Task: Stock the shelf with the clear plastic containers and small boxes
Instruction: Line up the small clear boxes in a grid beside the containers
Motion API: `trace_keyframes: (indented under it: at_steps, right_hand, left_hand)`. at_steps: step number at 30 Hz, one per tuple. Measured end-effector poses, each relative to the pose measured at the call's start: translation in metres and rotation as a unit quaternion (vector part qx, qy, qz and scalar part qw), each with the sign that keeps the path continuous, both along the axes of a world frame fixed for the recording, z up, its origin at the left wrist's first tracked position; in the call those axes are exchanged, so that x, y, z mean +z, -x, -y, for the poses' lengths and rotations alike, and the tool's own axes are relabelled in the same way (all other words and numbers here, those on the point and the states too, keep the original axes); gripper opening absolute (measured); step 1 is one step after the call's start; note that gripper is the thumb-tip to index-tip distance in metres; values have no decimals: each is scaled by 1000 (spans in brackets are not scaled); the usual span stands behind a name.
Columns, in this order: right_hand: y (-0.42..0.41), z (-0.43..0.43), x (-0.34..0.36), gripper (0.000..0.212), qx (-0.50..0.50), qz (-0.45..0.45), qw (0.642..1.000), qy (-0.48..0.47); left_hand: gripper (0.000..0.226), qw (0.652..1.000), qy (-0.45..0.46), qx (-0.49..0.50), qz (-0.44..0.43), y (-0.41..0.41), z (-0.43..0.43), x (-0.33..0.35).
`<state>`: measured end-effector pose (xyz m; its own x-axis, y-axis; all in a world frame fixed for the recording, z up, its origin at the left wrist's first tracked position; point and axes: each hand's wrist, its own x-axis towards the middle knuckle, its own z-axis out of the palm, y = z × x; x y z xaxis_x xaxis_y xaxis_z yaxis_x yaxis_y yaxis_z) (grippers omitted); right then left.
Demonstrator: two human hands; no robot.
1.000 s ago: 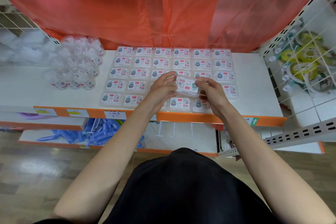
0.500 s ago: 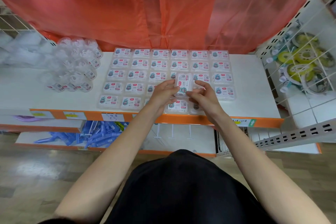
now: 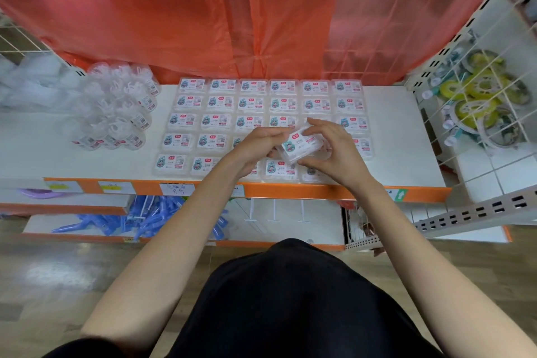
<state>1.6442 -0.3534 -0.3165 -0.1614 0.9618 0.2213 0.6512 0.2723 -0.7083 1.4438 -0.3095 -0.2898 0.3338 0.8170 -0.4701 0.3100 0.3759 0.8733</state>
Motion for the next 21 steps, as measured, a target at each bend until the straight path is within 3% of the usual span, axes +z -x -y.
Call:
trace_keyframes:
  at_steps: [5,9,11,14,17,21]
  right_hand:
    - [-5,3,-3,58,11,-9,1000,3]
    - [-15,8,-9,55,-11,-34,999,-21]
    - [-24,12,-11,52,-46,-41,998,-34]
    - [-41,21,-15,49,-96,-32,994,-41]
    - [-56,34,-22,49,-132,-20,990,-35]
    - [-70,50,-30,47,-154,-10,988,-18]
  left_hand:
    - [31,999,-27,-34,-29,-4,5,2]
    - [37,993,-113,19,-38,-16,13,-3]
    - [37,976,-199,26,-83,-20,19,-10]
    - [39,926,-311,-64,-206,-24,30,-26]
    - [49,891,-336,-146,-267,-30,46,-43]
    - [55,861,-375,-179,-293,-40,61,-61]
